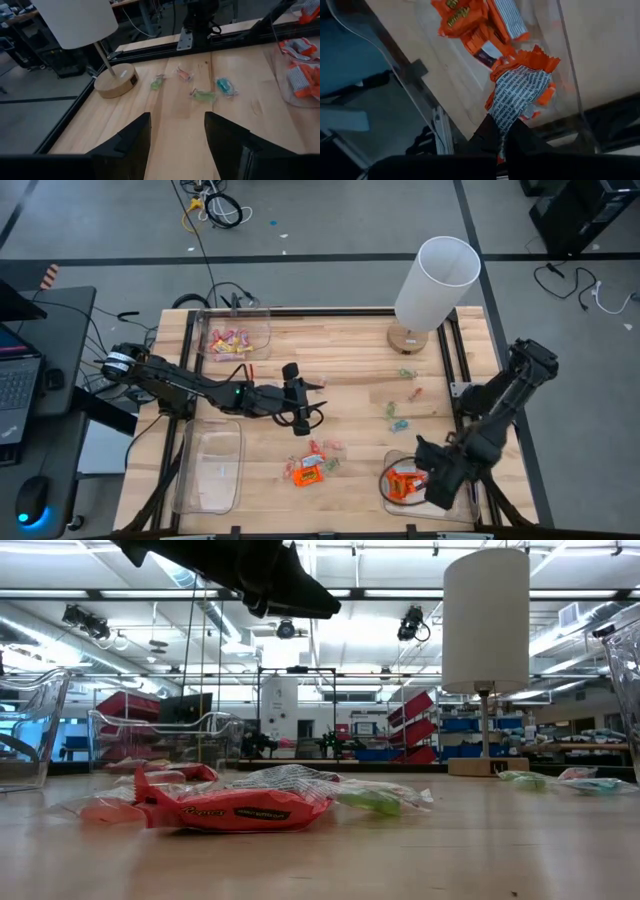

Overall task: Sort candy
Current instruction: Put the chocolate into the bottom right transparent bin

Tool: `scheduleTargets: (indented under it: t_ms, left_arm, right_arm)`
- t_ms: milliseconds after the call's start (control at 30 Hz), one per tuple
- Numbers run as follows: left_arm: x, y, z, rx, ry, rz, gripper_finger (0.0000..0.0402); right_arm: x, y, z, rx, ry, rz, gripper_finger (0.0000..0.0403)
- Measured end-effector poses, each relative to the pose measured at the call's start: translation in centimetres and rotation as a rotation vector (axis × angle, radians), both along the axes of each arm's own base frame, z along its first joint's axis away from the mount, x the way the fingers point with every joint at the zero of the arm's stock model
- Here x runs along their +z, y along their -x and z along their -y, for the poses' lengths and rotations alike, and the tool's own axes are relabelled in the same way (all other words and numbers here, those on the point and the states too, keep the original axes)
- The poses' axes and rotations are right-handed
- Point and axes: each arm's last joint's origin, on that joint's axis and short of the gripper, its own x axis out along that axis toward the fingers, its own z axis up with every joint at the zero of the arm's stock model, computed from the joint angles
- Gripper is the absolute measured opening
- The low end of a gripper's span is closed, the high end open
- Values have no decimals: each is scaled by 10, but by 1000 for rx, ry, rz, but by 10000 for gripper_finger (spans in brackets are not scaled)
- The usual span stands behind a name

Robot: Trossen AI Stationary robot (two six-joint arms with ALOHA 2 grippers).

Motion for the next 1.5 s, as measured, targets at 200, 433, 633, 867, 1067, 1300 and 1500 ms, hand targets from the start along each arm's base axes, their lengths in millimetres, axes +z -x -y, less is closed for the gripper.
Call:
scheduleTargets:
  t_ms: [200,433,633,867,1067,1300,1500]
  left_arm:
    - [0,0,0,0,0,-4,188]
    - [-3,1,0,6,11,-29,188]
    - [-3,1,0,7,13,-30,188]
    - [-3,1,0,7,13,-28,188]
    - [-3,1,0,6,14,-27,188]
    - [-3,1,0,6,13,-28,188]
    - [-3,1,0,6,13,-29,188]
  right_arm:
    - [0,10,-12,-82,32,49,5]
    - [-18,7,-25,-95,56,-53,5]
    - [-42,0,-34,-105,106,-170,5]
    - [-63,-6,-41,-89,182,-213,6]
    - [-77,-13,-40,-90,236,-245,7]
    - [-82,-22,-35,-125,253,-250,47]
    - [-82,-32,-29,-161,230,-248,91]
